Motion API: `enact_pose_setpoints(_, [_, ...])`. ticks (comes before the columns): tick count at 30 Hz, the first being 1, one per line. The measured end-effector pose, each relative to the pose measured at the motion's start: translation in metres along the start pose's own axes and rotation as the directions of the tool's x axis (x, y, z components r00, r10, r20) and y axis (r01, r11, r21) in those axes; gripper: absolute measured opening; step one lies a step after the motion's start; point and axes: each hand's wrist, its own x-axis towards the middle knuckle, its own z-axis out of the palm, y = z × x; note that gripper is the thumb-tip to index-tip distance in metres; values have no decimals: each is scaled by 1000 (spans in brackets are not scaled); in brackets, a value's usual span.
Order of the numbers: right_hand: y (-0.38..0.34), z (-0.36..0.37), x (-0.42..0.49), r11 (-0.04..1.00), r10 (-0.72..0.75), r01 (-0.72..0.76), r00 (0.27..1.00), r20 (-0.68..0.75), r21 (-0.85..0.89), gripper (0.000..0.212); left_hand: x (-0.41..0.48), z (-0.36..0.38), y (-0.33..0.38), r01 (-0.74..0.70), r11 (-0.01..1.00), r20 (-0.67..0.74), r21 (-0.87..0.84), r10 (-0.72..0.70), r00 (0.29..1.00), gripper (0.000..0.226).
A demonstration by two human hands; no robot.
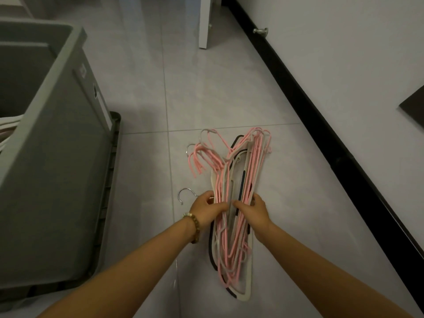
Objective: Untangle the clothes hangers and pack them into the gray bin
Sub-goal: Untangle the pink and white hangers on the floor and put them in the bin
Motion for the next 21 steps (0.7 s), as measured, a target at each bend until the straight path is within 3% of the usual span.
enact_pose_setpoints(3, [-3,-9,-4,969,39,-50,998,52,241,55,-1,-1,16,43,976,138,-215,-14,990,32])
enact_pose_setpoints(5, [-8,-12,-5,961,72,-80,997,41,266,59,-4,2,23,67,939,196,-338,1,981,32])
enact_pose_setpoints(8, [-20,-13,-4,925,211,-220,976,62,311,41,-6,3,25,80,888,216,-452,22,976,33])
enact_pose_setpoints(11, [-25,-17,-8,909,178,-221,973,149,354,18,-9,-2,21,90,851,237,-518,41,971,35])
enact_pose_setpoints(13, [-22,-20,-11,935,101,-133,988,114,328,19,-12,-4,16,75,881,241,-468,45,969,36])
enact_pose_setpoints(17, [-12,-30,-23,977,-55,53,998,5,206,28,-20,6,-4,21,980,216,-197,22,976,45])
enact_pose_setpoints(21, [3,-37,-28,993,-82,82,997,-5,81,31,-23,12,-32,118,988,168,-97,-101,981,36])
